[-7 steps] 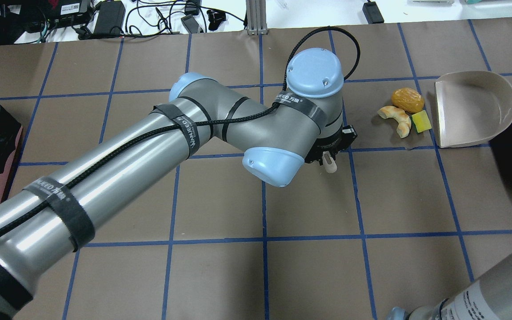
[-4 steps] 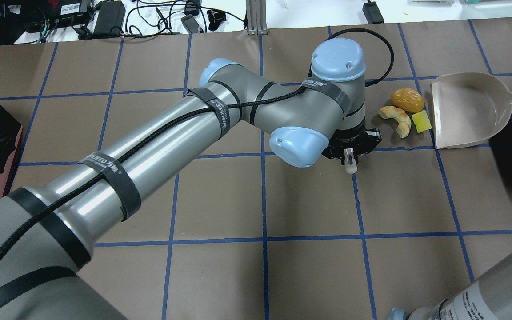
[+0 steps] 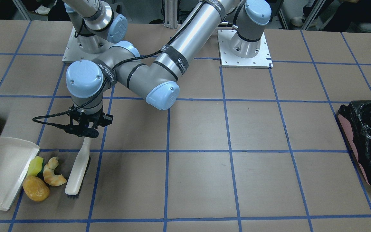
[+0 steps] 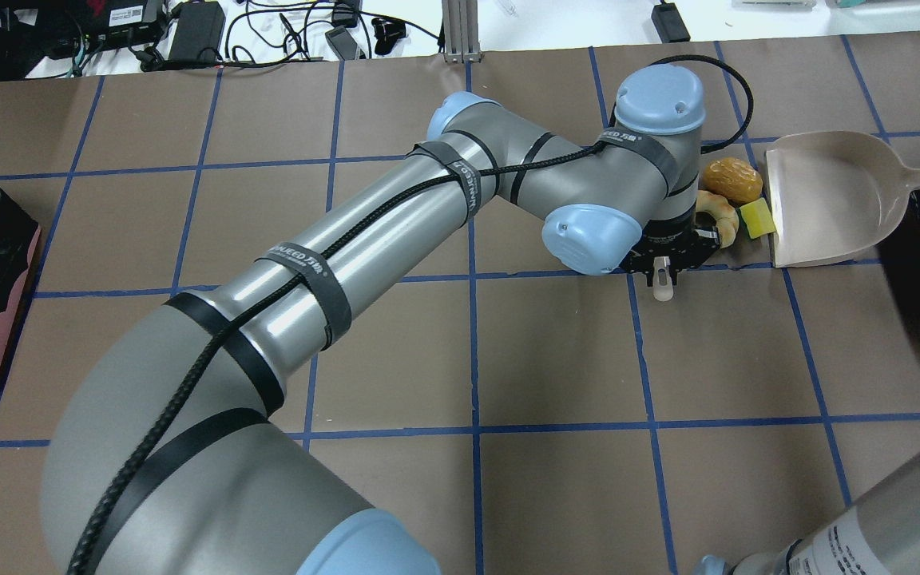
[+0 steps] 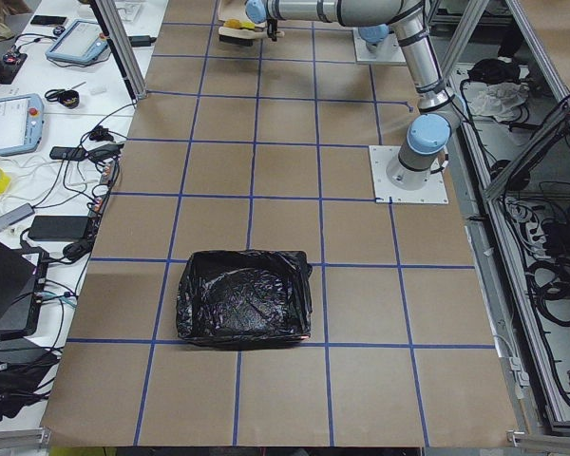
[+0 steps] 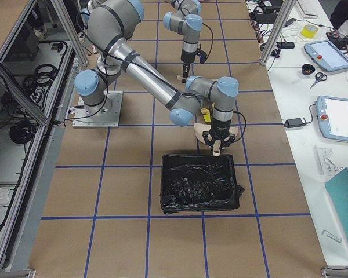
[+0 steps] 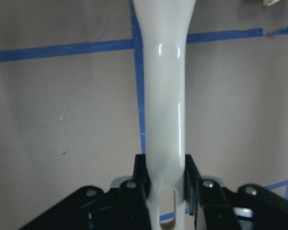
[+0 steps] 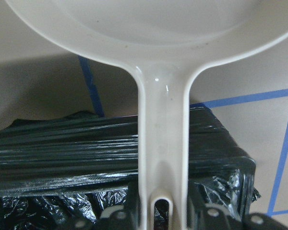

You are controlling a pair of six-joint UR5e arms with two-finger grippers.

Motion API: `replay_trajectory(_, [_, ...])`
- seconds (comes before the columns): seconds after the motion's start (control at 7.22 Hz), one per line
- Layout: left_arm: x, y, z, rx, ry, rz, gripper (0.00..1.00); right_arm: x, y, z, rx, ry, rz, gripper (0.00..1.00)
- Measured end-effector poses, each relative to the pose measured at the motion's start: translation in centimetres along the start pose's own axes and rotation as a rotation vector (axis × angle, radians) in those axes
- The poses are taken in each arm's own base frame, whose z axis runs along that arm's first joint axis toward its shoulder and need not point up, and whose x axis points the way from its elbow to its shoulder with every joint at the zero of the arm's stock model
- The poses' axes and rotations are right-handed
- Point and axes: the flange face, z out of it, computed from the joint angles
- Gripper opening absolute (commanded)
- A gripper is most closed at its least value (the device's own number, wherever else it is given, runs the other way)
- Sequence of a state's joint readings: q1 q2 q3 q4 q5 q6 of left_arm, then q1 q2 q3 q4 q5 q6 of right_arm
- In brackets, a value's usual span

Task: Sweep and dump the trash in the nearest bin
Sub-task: 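Carry the brush with the left gripper toward the trash pile, then sweep the bread, croissant and sponge into the dustpan with the left gripper's brush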

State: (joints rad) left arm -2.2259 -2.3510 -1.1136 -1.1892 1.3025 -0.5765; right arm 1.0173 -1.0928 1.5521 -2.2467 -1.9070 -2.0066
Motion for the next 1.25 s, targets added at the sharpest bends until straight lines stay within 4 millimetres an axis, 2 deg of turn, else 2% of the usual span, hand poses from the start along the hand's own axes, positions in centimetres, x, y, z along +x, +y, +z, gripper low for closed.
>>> replay_trajectory(0.69, [2.5, -3.4, 2.6, 0.012, 0.031, -0.121, 0.00, 0.4, -1.7, 0.0, 0.037, 0.005, -0.022, 0.00])
replay_trajectory(0.97, [3.6, -3.2, 4.2, -0.002, 0.038, -0.142, 0.00, 0.4, -2.0, 0.1, 0.053, 0.006, -0.029, 0.00])
replay_trajectory(1.25, [5.4, -2.7, 4.7, -0.018, 0.075, -0.158, 0.00, 0.3, -2.3, 0.4, 0.068, 0.005, -0.033, 0.00])
